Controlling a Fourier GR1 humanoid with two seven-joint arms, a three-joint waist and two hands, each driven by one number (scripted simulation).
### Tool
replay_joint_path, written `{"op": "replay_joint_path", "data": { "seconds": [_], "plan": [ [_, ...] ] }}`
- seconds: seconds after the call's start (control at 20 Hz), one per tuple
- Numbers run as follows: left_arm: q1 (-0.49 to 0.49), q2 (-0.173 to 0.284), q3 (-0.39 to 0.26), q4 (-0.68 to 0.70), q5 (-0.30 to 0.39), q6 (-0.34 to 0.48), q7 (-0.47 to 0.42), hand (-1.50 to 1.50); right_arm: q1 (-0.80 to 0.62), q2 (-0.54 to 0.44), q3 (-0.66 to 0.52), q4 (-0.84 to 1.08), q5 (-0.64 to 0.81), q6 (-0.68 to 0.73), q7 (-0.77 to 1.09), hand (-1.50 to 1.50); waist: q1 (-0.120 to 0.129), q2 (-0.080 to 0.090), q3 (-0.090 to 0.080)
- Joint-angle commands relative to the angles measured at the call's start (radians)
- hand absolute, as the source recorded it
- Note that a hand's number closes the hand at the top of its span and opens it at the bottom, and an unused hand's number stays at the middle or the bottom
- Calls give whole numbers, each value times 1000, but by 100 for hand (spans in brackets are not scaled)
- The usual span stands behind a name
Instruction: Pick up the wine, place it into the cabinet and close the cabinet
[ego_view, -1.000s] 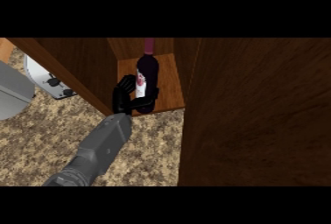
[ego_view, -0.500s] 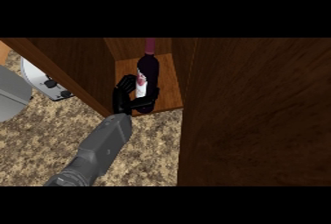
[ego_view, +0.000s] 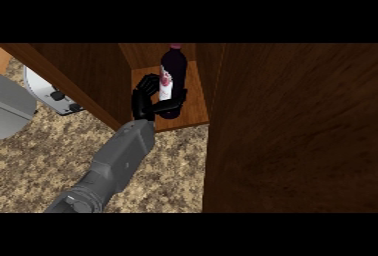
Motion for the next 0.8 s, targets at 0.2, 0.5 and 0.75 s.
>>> {"op": "replay_joint_path", "data": {
  "seconds": [0.2, 0.5, 0.75],
  "plan": [
    [-92, 0, -17, -1, 34, 85, 57, 150, 4, 4, -9, -23, -26, 2, -2, -150, -4, 0, 1],
    [-145, 0, -10, 23, 41, 105, 76, 150, 17, -9, -16, -9, -10, 18, -15, -150, 12, 7, 1],
    [-197, 0, 4, 58, 48, 106, 145, 150, 50, -7, -31, -17, -32, 33, -33, -150, 27, 9, 3]
  ]
}}
